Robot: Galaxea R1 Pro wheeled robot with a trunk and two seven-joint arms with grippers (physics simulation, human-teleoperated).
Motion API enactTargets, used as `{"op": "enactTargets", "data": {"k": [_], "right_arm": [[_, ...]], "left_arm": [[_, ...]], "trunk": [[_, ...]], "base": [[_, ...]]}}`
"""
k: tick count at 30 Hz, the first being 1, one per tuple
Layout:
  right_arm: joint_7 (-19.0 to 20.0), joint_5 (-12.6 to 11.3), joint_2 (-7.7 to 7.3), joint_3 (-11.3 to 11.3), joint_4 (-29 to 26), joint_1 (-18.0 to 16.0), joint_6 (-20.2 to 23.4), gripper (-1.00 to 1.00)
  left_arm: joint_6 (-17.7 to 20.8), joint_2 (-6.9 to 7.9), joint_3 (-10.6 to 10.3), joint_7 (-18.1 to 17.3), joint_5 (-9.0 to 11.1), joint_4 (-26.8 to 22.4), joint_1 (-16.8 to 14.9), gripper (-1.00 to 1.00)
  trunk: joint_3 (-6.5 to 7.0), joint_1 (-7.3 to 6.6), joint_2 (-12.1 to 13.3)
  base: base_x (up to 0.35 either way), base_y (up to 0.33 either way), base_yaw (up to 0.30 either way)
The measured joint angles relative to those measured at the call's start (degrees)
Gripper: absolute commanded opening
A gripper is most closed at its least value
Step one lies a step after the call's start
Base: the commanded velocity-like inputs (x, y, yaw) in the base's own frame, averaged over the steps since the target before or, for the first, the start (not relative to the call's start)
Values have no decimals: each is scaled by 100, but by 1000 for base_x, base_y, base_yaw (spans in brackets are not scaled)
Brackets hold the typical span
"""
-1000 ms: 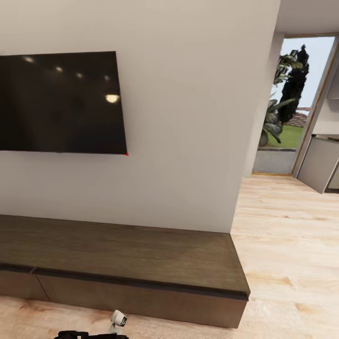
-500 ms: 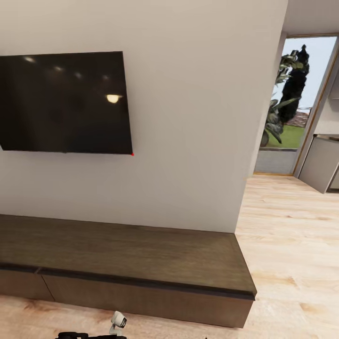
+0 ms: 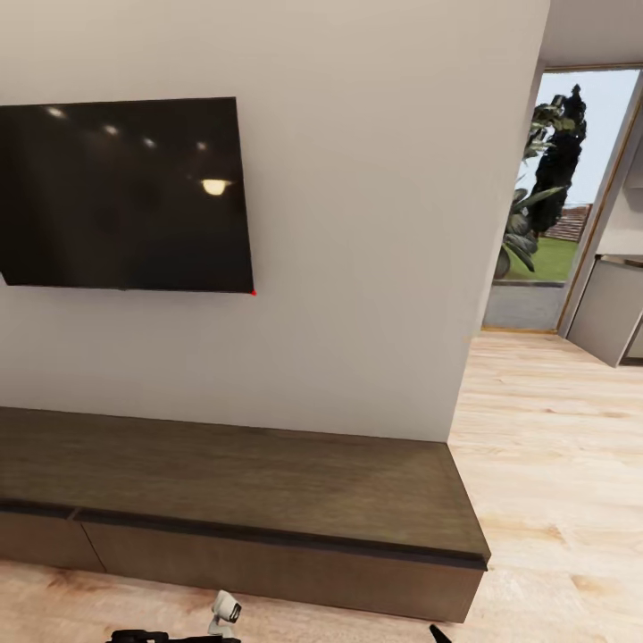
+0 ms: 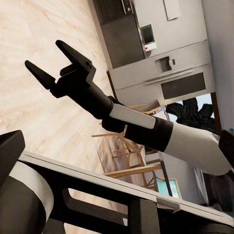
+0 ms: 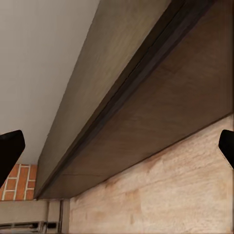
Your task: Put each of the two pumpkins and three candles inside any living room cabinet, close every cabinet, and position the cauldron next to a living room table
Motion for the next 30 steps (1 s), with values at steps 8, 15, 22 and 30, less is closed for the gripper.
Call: {"op": "enactTargets", "data": {"k": [8,15,22,30], "right_arm": [[-193,27,-1,-2,3,0,-131,100],[-425,17,3,-2,-19,0,-304,100],[-415,-17,-5,-5,-7,-1,-301,100],[-463,-42,-26,-9,-8,0,-157,100]], "left_arm": [[0,-3,-43,8,0,0,0,100],[0,0,-52,8,0,0,0,100],[0,-4,-54,8,0,0,0,100],[0,-6,-54,8,0,0,0,100]], "trunk": [[0,0,0],[0,0,0],[0,0,0],[0,0,0]], "base": [[0,0,0],[18,0,0],[7,0,0],[0,0,0]]}}
